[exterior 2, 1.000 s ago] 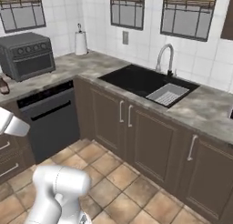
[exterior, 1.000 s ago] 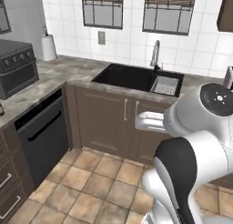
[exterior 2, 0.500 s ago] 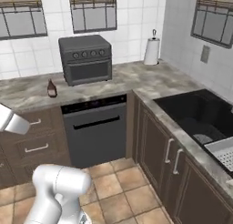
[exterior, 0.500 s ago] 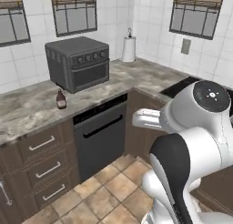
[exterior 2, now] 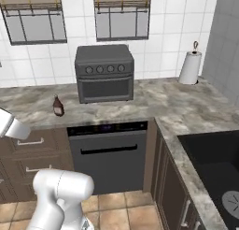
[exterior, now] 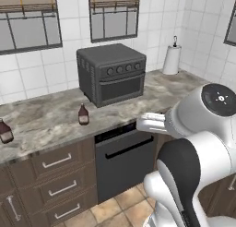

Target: Place the ketchup and ketchup from the counter to the top shelf of the fridge. If the existing items in the fridge are on the top shelf, move them to other shelves.

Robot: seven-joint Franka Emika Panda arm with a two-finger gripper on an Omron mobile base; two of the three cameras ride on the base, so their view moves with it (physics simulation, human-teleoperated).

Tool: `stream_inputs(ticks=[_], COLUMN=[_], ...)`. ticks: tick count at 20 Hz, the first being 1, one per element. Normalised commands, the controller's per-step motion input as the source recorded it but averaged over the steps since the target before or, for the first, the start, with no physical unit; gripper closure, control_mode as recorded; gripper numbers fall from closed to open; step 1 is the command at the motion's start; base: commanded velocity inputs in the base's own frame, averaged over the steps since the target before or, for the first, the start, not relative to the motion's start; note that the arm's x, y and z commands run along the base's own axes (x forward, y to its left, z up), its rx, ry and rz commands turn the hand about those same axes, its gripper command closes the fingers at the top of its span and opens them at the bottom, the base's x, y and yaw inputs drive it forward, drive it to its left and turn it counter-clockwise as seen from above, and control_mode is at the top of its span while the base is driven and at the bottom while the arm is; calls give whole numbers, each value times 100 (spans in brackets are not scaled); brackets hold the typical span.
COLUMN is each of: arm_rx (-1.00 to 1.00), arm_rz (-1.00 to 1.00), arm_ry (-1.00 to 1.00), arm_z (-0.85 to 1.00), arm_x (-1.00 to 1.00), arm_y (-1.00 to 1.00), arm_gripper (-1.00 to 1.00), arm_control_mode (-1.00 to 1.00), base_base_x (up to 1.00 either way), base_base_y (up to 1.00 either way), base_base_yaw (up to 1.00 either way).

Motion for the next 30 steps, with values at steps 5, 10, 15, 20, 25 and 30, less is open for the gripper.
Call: stream_inputs(ticks=[5, 10, 15, 20, 25, 30], arm_rx=[0, 0, 0, 0, 0, 0], arm_rz=[0, 0, 0, 7, 19, 14], arm_ry=[0, 0, 0, 5, 20, 21], arm_z=[0, 0, 0, -6, -34, -54], arm_x=[0, 0, 0, 39, 99, 100], arm_y=[0, 0, 0, 0, 0, 0], arm_gripper=[-100, -100, -100, -100, -100, -100], arm_control_mode=[100, 100, 100, -100, -100, -100], base_base_x=[34, 58, 52, 17, 0, 0], base_base_y=[-6, 0, -3, 0, 0, 0], base_base_yaw=[15, 17, 15, 2, 0, 0])
